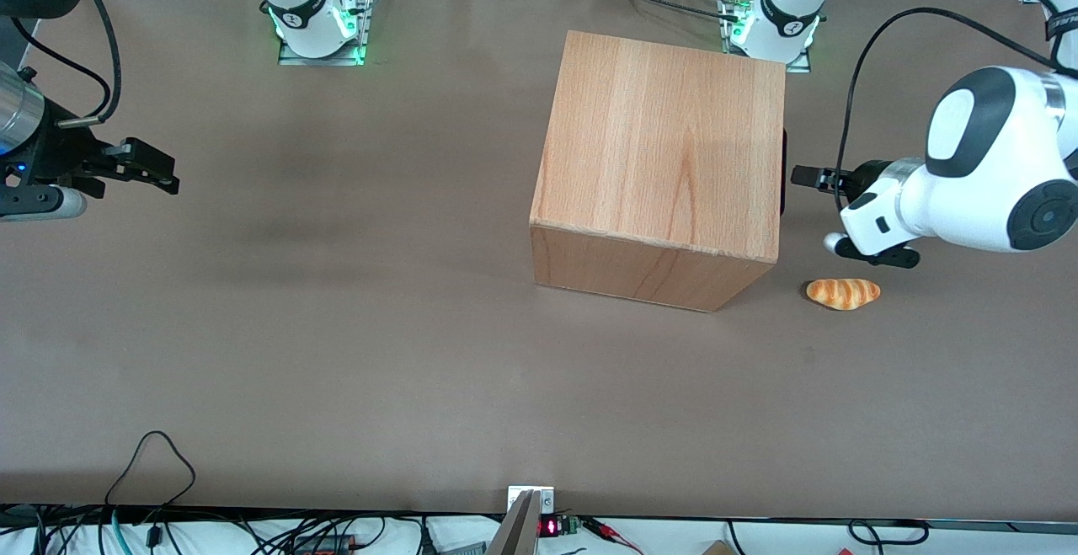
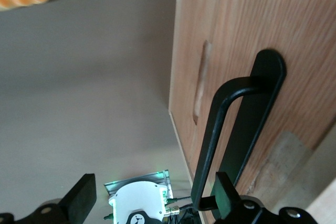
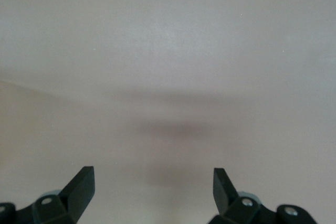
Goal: Open top drawer with left arm
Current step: 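Move the open left gripper toward the black drawer handle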
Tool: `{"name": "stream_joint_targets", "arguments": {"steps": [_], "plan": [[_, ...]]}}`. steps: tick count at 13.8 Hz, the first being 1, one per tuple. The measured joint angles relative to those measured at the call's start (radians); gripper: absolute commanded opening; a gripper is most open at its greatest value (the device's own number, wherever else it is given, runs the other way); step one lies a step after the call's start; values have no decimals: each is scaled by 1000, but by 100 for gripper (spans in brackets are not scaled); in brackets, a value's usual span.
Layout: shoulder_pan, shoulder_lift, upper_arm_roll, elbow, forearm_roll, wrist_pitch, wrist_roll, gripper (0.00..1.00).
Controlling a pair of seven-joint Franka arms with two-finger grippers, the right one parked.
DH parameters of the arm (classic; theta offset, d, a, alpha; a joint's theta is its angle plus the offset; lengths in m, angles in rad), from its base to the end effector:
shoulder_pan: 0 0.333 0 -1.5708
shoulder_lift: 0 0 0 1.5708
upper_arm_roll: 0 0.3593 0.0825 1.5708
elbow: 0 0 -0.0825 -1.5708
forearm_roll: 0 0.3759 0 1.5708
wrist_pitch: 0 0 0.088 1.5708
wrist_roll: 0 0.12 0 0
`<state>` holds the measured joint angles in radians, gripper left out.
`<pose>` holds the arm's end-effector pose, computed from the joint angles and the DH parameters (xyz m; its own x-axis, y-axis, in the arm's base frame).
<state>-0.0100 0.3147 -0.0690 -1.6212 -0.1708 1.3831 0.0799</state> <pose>0.5795 -0.0644 0.4463 0.8429 -0.1853 -0.5051 -0.0813 -0.9719 0.2208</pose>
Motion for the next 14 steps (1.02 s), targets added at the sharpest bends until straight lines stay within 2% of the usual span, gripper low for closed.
{"name": "stream_joint_targets", "arguments": {"steps": [14], "plan": [[0, 39, -3, -29, -34, 0, 79, 100]]}}
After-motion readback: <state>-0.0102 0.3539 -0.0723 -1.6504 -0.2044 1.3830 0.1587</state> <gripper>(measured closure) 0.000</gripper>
